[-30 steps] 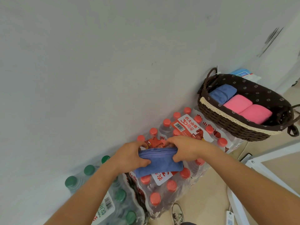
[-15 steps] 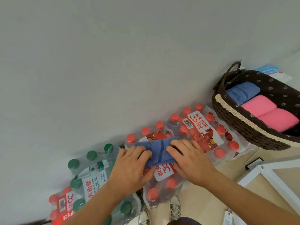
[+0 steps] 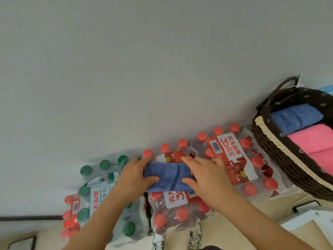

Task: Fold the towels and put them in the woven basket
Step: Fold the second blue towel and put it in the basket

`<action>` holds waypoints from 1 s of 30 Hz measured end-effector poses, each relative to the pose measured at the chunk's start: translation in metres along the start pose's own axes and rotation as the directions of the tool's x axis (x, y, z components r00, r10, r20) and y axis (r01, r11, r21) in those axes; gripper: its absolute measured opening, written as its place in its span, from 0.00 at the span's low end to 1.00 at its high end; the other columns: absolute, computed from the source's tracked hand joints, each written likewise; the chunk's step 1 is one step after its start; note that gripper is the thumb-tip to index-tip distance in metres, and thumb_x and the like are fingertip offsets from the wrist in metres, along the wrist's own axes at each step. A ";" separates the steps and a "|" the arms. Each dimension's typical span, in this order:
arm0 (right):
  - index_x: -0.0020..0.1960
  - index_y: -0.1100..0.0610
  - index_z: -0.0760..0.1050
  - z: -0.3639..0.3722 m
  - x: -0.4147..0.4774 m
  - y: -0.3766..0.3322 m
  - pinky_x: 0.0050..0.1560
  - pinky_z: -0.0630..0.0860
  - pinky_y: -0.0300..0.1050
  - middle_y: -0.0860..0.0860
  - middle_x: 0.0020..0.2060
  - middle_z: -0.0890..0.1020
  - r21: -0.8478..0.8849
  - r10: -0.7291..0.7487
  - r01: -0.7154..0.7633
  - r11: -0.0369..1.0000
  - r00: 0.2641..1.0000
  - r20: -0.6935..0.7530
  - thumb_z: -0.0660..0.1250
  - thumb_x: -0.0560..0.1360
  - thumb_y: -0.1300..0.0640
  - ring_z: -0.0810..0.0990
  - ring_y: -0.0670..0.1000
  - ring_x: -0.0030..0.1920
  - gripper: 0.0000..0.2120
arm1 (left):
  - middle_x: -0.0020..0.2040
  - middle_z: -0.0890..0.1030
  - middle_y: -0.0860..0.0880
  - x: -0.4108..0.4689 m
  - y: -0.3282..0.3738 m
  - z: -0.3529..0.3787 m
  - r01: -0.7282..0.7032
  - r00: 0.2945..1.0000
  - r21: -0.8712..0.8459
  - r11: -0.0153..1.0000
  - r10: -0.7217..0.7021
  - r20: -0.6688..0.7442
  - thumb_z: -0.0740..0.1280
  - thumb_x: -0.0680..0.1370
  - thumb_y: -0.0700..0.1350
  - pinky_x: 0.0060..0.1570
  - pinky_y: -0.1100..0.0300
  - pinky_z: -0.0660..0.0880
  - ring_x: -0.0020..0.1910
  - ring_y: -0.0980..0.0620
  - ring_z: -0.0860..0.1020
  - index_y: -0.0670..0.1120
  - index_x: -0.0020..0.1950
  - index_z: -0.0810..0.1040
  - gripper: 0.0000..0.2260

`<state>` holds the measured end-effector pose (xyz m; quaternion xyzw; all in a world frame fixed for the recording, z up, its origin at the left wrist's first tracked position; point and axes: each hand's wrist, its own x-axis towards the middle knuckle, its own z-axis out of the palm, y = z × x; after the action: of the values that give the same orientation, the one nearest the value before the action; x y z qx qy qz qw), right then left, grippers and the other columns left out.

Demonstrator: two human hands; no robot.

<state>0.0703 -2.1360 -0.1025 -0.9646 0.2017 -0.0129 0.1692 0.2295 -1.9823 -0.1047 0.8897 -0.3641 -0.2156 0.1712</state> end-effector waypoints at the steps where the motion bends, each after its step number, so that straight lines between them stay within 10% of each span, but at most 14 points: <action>1: 0.67 0.48 0.69 -0.003 0.003 -0.001 0.53 0.67 0.52 0.45 0.53 0.78 -0.004 0.000 0.000 1.000 0.998 0.056 0.68 0.73 0.45 0.78 0.50 0.54 0.24 | 0.51 0.72 0.49 0.002 -0.001 -0.001 0.005 1.000 0.011 1.000 -0.006 0.030 0.71 0.72 0.49 0.49 0.61 0.66 0.50 0.50 0.72 0.51 0.66 0.71 0.24; 12: 0.57 0.51 0.68 -0.024 0.016 -0.014 0.55 0.62 0.52 0.49 0.56 0.68 -0.124 -0.042 0.064 0.990 0.984 0.173 0.68 0.71 0.50 0.70 0.51 0.58 0.17 | 0.40 0.74 0.52 -0.016 0.008 0.005 -0.158 0.977 0.072 0.985 0.167 -0.136 0.69 0.70 0.45 0.34 0.60 0.66 0.37 0.50 0.72 0.49 0.52 0.69 0.14; 16: 0.65 0.47 0.62 -0.041 0.006 -0.037 0.58 0.67 0.52 0.44 0.60 0.71 0.213 -0.113 0.061 0.975 0.964 0.240 0.69 0.70 0.44 0.73 0.48 0.58 0.27 | 0.38 0.76 0.55 -0.026 0.025 -0.017 -0.367 0.923 -0.040 0.930 0.358 -0.143 0.72 0.66 0.47 0.31 0.64 0.67 0.34 0.55 0.73 0.57 0.47 0.67 0.17; 23: 0.58 0.44 0.71 -0.082 -0.012 -0.069 0.52 0.79 0.49 0.41 0.50 0.80 0.745 0.086 0.024 0.667 0.990 -0.108 0.75 0.68 0.61 0.80 0.44 0.51 0.25 | 0.52 0.79 0.60 -0.047 0.040 -0.077 -0.307 0.945 -0.635 0.709 0.308 -0.113 0.74 0.67 0.48 0.53 0.64 0.73 0.54 0.58 0.77 0.60 0.61 0.70 0.25; 30: 0.52 0.58 0.71 -0.082 -0.043 -0.079 0.39 0.78 0.42 0.58 0.44 0.79 0.910 0.396 -0.086 0.406 0.914 -0.091 0.71 0.70 0.69 0.78 0.47 0.39 0.15 | 0.53 0.83 0.58 -0.061 0.032 -0.085 -0.358 0.892 -0.560 0.747 0.450 0.030 0.73 0.72 0.48 0.52 0.59 0.77 0.53 0.59 0.80 0.56 0.57 0.78 0.14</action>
<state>0.0532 -2.0771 0.0030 -0.6759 0.3254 -0.2344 0.6183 0.2151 -1.9472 -0.0022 0.6834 -0.4855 -0.3389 0.4271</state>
